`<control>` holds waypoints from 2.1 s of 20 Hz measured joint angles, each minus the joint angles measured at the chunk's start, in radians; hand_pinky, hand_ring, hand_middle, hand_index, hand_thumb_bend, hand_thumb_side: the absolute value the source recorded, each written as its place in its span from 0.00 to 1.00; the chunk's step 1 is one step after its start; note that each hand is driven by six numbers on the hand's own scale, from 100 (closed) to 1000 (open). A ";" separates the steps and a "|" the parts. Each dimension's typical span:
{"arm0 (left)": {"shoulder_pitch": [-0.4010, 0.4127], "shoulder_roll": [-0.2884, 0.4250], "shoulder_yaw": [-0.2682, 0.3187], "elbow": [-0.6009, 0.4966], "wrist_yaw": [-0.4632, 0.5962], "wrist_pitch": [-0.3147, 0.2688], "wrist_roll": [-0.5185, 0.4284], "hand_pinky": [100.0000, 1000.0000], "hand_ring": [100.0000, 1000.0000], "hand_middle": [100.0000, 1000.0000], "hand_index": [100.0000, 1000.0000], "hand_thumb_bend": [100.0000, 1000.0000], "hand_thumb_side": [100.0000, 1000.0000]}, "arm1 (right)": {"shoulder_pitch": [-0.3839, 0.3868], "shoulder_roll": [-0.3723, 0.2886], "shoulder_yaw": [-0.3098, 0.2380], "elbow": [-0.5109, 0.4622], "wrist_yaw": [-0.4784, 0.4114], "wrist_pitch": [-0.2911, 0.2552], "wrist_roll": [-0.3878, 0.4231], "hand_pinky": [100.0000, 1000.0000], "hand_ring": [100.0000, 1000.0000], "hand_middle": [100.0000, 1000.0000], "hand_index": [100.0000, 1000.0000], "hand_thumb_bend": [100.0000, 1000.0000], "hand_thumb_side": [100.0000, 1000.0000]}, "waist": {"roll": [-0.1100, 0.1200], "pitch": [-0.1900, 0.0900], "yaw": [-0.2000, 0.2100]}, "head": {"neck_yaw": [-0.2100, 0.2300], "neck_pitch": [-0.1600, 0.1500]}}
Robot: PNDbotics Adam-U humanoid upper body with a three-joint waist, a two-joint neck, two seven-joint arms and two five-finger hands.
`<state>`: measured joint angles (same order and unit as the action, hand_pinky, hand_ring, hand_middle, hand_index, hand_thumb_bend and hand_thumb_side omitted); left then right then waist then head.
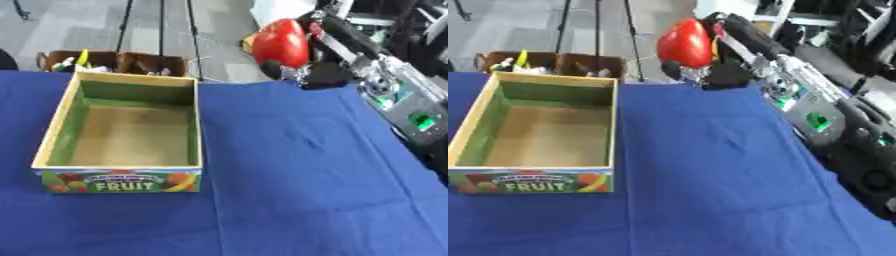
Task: Pick up objects on the table and place them in the box.
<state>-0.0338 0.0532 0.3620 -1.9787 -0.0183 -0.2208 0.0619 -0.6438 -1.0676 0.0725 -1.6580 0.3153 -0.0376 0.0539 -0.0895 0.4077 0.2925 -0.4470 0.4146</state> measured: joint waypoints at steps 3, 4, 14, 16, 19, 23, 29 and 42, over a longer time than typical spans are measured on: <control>0.000 0.000 0.000 0.000 -0.001 -0.003 0.000 0.07 0.10 0.52 0.22 0.00 0.80 | -0.008 0.000 0.002 0.003 0.000 -0.004 -0.006 0.19 0.44 0.38 0.62 0.12 0.85 | -0.006 0.003 0.008 | -0.011 -0.007; 0.000 0.000 0.000 0.000 -0.001 -0.004 0.000 0.07 0.10 0.52 0.22 0.00 0.80 | -0.011 0.000 0.003 0.006 0.000 -0.005 -0.008 0.19 0.44 0.38 0.62 0.12 0.85 | -0.009 0.006 0.011 | -0.015 -0.011; 0.016 0.000 0.000 0.000 -0.011 -0.027 0.001 0.07 0.10 0.52 0.21 0.00 0.79 | -0.034 0.001 0.010 0.043 0.013 -0.017 -0.022 0.18 0.43 0.37 0.61 0.12 0.85 | -0.012 0.032 0.043 | -0.080 -0.047; 0.019 0.000 0.000 0.000 -0.017 -0.031 0.003 0.06 0.09 0.52 0.21 0.00 0.79 | -0.037 0.001 0.015 0.043 0.018 -0.020 -0.024 0.18 0.43 0.37 0.61 0.12 0.85 | -0.015 0.036 0.047 | -0.091 -0.051; 0.027 0.000 0.001 0.000 -0.026 -0.037 0.004 0.06 0.09 0.52 0.21 0.00 0.79 | -0.049 0.005 0.021 0.043 0.026 -0.023 -0.024 0.18 0.43 0.37 0.61 0.12 0.85 | -0.018 0.038 0.055 | -0.104 -0.056; 0.034 -0.001 0.002 0.000 -0.032 -0.043 0.006 0.06 0.09 0.52 0.21 0.00 0.79 | -0.070 0.016 0.035 0.043 0.032 -0.030 -0.019 0.18 0.43 0.37 0.61 0.11 0.85 | -0.021 0.040 0.070 | -0.124 -0.057; 0.034 -0.001 0.006 0.000 -0.034 -0.049 0.009 0.06 0.09 0.52 0.21 0.00 0.79 | -0.087 0.026 0.048 0.044 0.053 -0.038 -0.016 0.18 0.47 0.37 0.61 0.10 0.86 | -0.033 0.040 0.095 | -0.155 -0.066; 0.043 -0.010 0.010 0.001 -0.040 -0.059 0.015 0.06 0.09 0.52 0.21 0.00 0.79 | -0.097 0.037 0.059 0.080 0.092 -0.051 -0.036 0.17 0.47 0.37 0.60 0.09 0.86 | -0.043 0.042 0.136 | -0.230 -0.091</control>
<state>0.0097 0.0437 0.3716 -1.9779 -0.0581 -0.2797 0.0773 -0.7407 -1.0301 0.1312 -1.5780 0.4076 -0.0884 0.0177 -0.1325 0.4497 0.4280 -0.6772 0.3235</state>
